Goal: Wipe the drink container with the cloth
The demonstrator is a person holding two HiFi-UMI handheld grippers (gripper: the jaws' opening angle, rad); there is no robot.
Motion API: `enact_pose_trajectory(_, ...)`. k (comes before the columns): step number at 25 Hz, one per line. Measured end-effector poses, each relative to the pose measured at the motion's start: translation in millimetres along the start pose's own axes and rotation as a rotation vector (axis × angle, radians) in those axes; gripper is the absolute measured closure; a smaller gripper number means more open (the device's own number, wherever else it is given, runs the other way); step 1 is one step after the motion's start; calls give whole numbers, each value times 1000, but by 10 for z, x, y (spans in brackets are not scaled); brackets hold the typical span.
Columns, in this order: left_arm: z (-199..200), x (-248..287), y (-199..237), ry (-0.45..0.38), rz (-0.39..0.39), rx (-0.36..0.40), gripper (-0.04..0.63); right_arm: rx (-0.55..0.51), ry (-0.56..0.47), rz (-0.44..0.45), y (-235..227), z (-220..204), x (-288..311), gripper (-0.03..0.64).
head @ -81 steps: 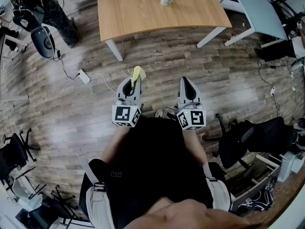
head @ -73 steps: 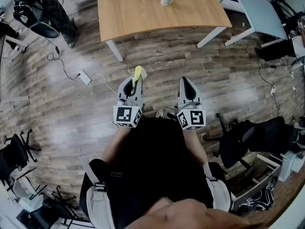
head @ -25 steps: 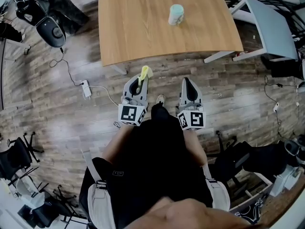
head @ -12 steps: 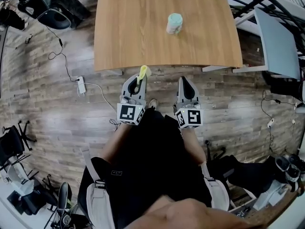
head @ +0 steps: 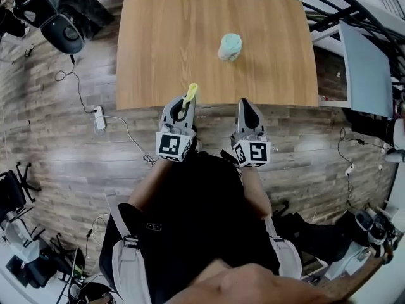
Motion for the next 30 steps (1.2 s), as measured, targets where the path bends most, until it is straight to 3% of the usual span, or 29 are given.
enact_pose_trajectory(13, -312, 1068, 532, 102, -3, -52, 563, -32, 169, 80, -395, -132, 1204, 584)
enact_pose_trajectory(30, -753, 1899, 455, 120, 221, -139, 563, -143, 358, 329, -1085, -546, 2315, 584)
Point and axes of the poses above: the fingertips, and each gripper's own axes: x forward along the fingers, y to its left, z out of its top, the point moved 4 cm from there along -x, backward along the fingers, and after that the axes turned 6 degrees about y, right-handed, at the moved point
